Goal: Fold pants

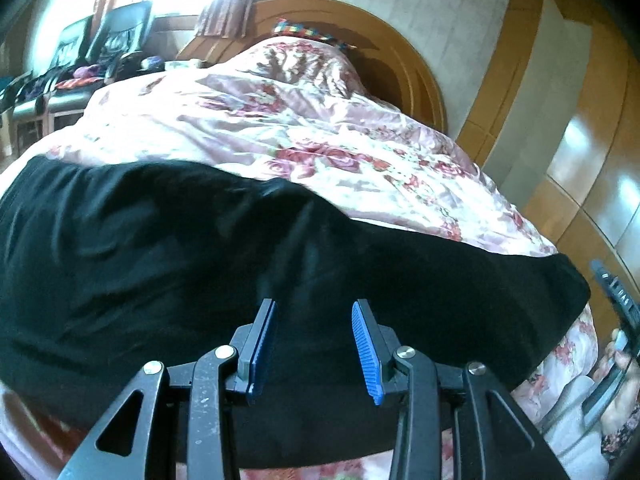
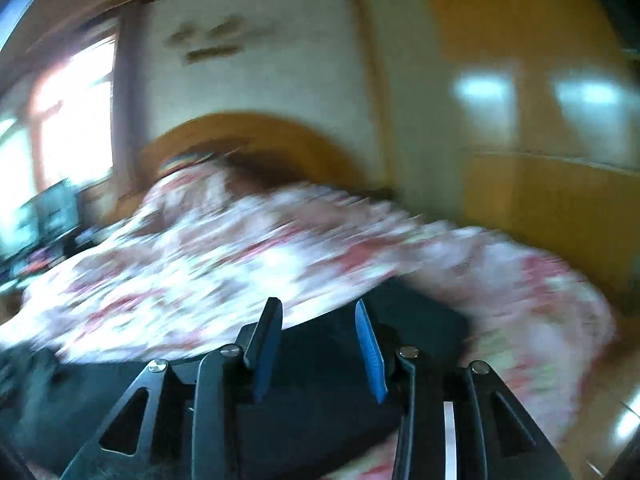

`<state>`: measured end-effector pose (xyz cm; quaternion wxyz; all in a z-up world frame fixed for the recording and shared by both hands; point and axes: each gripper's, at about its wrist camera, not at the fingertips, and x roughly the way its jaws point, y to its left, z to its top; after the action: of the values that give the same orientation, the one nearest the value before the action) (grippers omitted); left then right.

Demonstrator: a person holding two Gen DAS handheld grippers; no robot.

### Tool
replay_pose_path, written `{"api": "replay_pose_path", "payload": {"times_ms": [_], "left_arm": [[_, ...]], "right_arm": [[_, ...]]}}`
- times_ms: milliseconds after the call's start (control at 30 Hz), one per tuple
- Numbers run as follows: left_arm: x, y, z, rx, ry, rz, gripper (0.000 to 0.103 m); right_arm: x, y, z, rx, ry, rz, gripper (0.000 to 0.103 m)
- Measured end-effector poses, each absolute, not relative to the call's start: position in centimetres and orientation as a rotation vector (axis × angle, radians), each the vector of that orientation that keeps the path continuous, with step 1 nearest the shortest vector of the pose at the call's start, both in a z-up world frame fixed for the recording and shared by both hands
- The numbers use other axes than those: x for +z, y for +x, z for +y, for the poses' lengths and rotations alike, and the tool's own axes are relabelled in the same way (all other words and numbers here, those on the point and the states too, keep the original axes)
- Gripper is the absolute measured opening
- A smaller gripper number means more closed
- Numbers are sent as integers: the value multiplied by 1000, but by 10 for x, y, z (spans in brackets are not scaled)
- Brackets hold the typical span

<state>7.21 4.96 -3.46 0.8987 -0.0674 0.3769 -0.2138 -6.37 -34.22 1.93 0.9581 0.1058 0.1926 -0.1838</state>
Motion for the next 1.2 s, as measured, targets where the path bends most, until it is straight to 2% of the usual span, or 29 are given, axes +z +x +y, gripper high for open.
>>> {"api": "replay_pose_path", "payload": {"times_ms": [133,233,400,667,933,1000,1033,1067,1133,1200], "left_arm": [[-35,92,41,-423,-148,819,39],[-41,108,45,-314,-96,849,39],[-51,118,83,-214,-122,874,39],[-63,106,119,-174,-200,865,39],[-61,113,133,-155,-253,859,39],[-62,116,138,-145,-273,861,39],[-62,117,141,-142,-286,863,39],[-63,119,143,-141,-299,866,39],[-64,121,145,-139,-313,869,39],[-64,123,146,-134,-312,868,39]], "right_arm": [[-9,-19,-303,-46,251,616,39],[-19,10,-273,139,283,707,39],[-23,58,-222,270,315,807,51],[-13,159,-136,403,272,886,52],[-49,238,-90,432,347,1049,51],[-61,245,-86,429,351,1076,47],[-65,248,-85,436,358,1085,37],[-68,250,-84,437,362,1090,31],[-69,253,-83,441,363,1078,21],[-64,256,-78,430,316,1046,17]]}}
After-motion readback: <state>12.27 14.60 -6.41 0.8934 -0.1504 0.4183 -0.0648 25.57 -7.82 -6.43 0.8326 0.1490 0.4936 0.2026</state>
